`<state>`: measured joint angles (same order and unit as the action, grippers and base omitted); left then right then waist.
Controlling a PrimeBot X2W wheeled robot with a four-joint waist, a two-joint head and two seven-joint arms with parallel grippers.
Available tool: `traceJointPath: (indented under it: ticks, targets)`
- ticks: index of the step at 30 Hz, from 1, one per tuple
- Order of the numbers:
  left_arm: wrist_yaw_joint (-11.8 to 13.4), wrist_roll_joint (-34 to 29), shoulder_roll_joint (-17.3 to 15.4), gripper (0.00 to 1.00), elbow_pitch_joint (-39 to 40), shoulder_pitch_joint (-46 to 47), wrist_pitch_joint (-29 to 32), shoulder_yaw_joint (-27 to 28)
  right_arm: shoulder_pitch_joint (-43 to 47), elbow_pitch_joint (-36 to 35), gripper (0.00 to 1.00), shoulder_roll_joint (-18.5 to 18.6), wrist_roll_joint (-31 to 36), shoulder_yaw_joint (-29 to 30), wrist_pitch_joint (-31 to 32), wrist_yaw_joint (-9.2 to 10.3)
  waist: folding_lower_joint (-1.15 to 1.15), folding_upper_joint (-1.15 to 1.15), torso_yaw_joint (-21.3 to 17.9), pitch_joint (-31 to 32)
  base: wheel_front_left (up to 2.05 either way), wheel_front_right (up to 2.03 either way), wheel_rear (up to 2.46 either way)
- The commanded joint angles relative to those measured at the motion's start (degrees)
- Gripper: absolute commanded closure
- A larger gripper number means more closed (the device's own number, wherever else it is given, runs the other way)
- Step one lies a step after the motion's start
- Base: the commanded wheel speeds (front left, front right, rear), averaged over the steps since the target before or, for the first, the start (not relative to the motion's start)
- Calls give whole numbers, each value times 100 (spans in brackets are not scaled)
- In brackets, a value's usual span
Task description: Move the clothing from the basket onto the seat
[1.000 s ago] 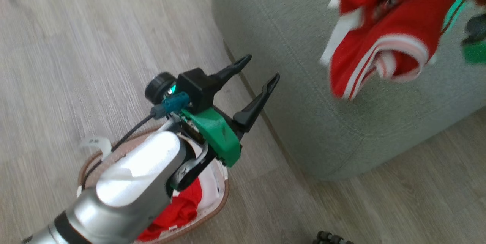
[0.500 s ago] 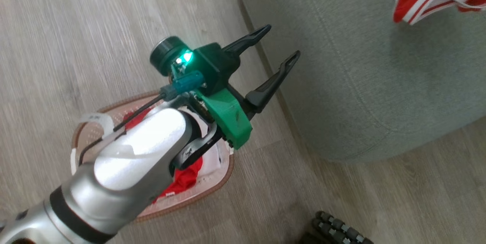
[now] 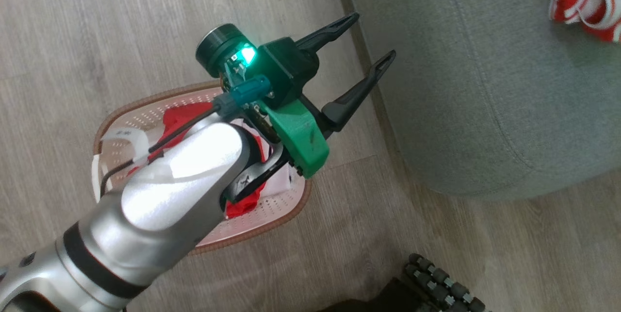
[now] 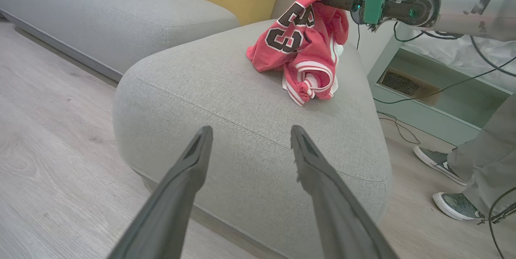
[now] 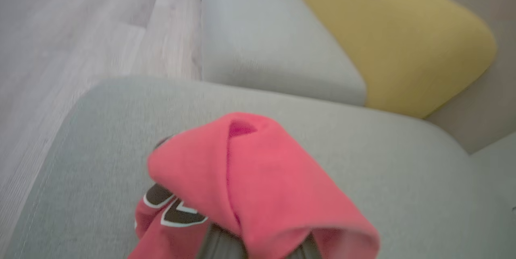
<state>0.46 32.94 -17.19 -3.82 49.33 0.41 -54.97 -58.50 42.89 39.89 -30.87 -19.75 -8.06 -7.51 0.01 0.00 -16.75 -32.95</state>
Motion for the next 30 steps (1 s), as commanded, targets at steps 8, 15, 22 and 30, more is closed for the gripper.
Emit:
traceJointPath:
  ticks: [8,15,22,30]
  targets:
    - [-10,-19,16,0,112,233,-120,170,-106,157,100,350,-764,-782,1298,2,-1,0,200,-8,0,0,0]
    - [-5,19,12,0,42,211,-188,178,-92,195,0,443,-1152,-1047,1485,2,-1,0,204,99,0,0,0]
    - [10,108,21,0,-88,74,-317,179,-22,164,0,519,-1422,-1449,1888,2,-1,0,111,504,0,0,0]
    - [101,301,-14,0,-213,-271,-573,266,189,-214,0,776,-1541,-1900,2075,2,-1,0,25,1211,0,0,0]
